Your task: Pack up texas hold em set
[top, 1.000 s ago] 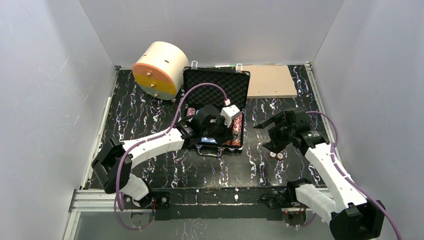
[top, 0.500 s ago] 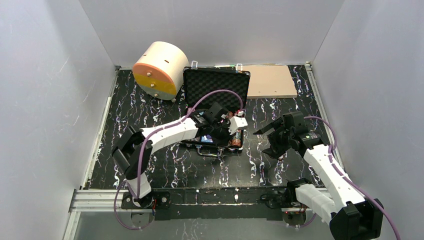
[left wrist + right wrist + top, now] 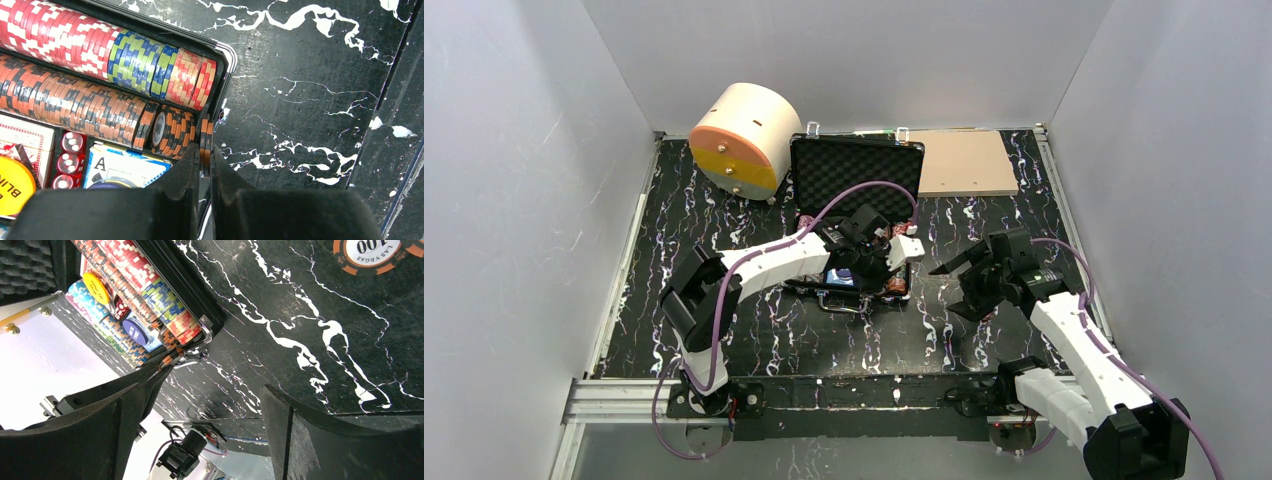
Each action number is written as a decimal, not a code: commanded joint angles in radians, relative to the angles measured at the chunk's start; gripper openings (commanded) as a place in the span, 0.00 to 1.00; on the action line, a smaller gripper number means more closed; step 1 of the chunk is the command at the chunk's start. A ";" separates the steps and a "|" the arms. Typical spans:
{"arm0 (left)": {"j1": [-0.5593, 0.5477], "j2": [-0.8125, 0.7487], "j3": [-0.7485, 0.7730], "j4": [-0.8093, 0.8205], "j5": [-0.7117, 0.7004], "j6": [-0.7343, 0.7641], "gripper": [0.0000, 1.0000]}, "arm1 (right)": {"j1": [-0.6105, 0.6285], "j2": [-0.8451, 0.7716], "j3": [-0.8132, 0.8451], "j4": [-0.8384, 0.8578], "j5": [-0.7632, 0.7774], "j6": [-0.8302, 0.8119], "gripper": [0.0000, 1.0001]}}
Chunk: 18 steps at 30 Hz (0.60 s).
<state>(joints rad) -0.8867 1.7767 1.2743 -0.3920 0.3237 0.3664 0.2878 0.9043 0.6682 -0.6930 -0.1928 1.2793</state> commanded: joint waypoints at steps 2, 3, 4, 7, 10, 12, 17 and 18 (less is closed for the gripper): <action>0.008 -0.013 0.031 -0.010 -0.098 0.038 0.00 | -0.006 -0.027 -0.012 0.011 -0.014 0.007 0.92; 0.008 -0.016 0.028 -0.010 -0.102 0.041 0.00 | -0.006 -0.026 -0.013 0.014 -0.015 0.008 0.92; 0.008 -0.020 0.025 -0.011 -0.106 0.047 0.00 | -0.005 -0.026 -0.014 0.017 -0.015 0.010 0.92; 0.008 -0.038 0.017 -0.019 -0.100 0.061 0.00 | -0.004 -0.024 -0.014 0.025 -0.020 0.011 0.92; 0.008 -0.058 0.014 -0.033 -0.060 0.075 0.00 | -0.004 -0.018 -0.015 0.026 -0.021 0.005 0.92; 0.008 -0.068 0.010 -0.044 -0.041 0.083 0.00 | -0.005 -0.017 -0.015 0.027 -0.022 0.003 0.92; 0.008 -0.074 0.008 -0.065 -0.003 0.100 0.00 | -0.006 -0.030 -0.018 0.050 -0.026 -0.021 0.92; 0.008 -0.073 0.012 -0.070 0.004 0.103 0.00 | -0.005 -0.037 -0.020 0.056 -0.025 -0.024 0.92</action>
<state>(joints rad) -0.8913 1.7672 1.2758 -0.4255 0.3115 0.4309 0.2874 0.8913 0.6563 -0.6765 -0.2092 1.2778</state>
